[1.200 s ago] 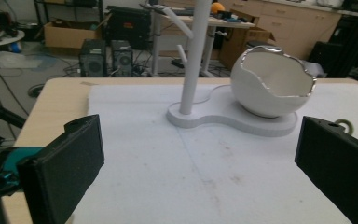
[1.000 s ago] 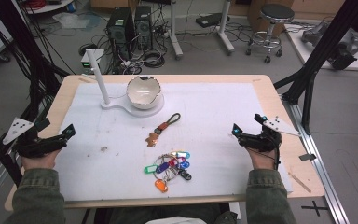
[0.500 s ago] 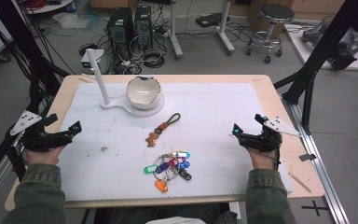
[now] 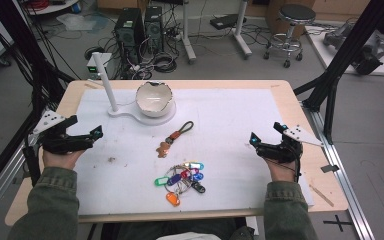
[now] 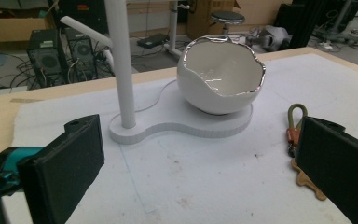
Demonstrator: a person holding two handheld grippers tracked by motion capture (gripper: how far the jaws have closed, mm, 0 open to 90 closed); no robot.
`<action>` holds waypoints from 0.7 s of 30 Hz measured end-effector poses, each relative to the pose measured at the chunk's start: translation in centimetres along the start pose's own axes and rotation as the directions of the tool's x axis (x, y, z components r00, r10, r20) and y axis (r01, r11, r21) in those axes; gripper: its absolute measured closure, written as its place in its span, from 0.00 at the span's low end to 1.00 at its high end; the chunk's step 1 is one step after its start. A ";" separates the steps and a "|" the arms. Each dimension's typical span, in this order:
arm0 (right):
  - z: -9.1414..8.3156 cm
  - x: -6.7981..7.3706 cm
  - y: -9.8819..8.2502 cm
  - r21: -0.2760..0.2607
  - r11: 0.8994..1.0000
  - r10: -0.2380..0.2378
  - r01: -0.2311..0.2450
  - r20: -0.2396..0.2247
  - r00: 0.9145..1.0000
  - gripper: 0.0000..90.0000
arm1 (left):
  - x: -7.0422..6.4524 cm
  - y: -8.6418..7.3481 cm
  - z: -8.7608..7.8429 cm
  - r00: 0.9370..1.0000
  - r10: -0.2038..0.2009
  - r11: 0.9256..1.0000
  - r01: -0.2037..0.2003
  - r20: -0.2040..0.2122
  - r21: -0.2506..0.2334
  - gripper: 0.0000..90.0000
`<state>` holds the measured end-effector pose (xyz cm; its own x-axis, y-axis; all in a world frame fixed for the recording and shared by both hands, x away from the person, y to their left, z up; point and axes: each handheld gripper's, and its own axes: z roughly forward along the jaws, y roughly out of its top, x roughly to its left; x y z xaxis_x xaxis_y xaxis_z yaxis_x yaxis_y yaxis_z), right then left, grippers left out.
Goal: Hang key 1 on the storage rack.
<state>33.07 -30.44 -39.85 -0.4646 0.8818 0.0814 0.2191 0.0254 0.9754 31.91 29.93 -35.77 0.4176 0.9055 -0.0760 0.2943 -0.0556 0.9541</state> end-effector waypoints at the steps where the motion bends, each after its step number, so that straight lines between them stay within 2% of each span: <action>1: 0.0 0.0 0.0 0.000 1.000 0.001 -0.001 0.000 1.000 0.01 | -0.1 0.1 0.2 1.000 0.004 1.000 -0.004 0.006 0.004 0.02; 5: 0.0 0.0 0.0 0.000 1.000 0.002 -0.002 -0.001 1.000 0.01 | -0.7 0.5 0.8 0.999 0.027 0.999 -0.027 0.023 0.019 0.02; 13: -0.1 -0.1 0.0 -0.006 1.000 0.001 -0.001 0.001 1.000 0.01 | -1.6 0.9 2.0 0.998 0.035 0.999 -0.037 0.052 0.031 0.02; 21: -0.1 -0.1 0.0 -0.003 1.000 0.004 -0.004 -0.002 1.000 0.01 | -3.0 1.4 3.9 0.994 0.063 0.995 -0.069 0.089 0.068 0.02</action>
<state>33.05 -30.54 -39.83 -0.4658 0.8807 0.0859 0.2180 0.0202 0.9757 34.40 25.46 -35.29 0.5098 0.8593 -0.0412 0.3223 -0.1463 0.9353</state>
